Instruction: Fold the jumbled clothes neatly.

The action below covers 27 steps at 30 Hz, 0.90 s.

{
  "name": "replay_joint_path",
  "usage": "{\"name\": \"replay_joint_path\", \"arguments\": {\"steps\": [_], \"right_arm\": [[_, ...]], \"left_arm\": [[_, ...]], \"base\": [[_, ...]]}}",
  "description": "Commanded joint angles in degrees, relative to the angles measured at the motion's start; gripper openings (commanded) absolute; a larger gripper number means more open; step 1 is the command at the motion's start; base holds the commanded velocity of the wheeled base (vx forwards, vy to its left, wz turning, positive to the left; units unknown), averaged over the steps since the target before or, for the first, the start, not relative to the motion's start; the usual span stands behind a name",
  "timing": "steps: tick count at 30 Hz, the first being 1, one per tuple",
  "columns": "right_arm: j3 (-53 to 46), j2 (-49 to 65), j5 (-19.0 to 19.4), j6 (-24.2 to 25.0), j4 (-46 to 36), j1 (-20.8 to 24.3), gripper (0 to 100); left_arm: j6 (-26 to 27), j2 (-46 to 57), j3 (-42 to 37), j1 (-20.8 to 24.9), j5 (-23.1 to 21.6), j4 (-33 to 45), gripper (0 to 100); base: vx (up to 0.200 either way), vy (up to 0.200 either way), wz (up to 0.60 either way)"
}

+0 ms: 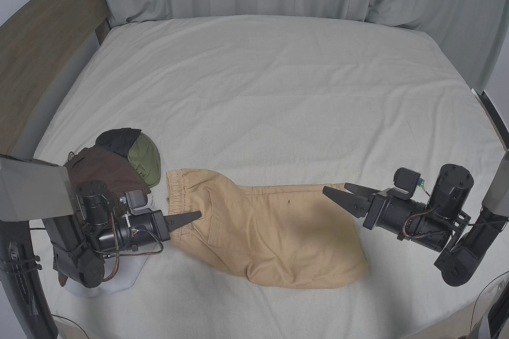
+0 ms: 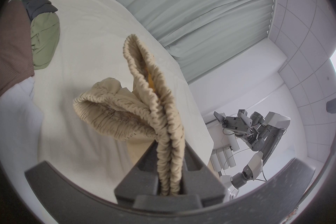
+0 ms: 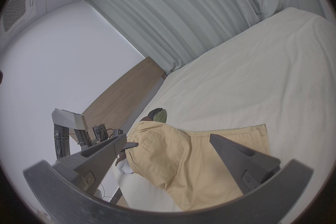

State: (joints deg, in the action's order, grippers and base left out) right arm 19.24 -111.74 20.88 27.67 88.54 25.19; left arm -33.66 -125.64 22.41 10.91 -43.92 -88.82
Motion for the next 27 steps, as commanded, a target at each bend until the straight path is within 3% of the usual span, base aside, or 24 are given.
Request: {"name": "replay_joint_path", "arguments": {"steps": [1,27], "right_arm": [[0.01,0.03,0.04,-0.07,0.05,0.04,100],[0.36,1.35,0.04,-0.07,0.05,-1.19,100]], "left_arm": [[-0.09,0.66,0.18,1.13,-0.02,-0.04,0],[-4.93,-1.98,3.87,8.78,1.65,-0.04,0]], "base": [[0.000,0.000,0.00],[0.000,0.000,0.00]]}}
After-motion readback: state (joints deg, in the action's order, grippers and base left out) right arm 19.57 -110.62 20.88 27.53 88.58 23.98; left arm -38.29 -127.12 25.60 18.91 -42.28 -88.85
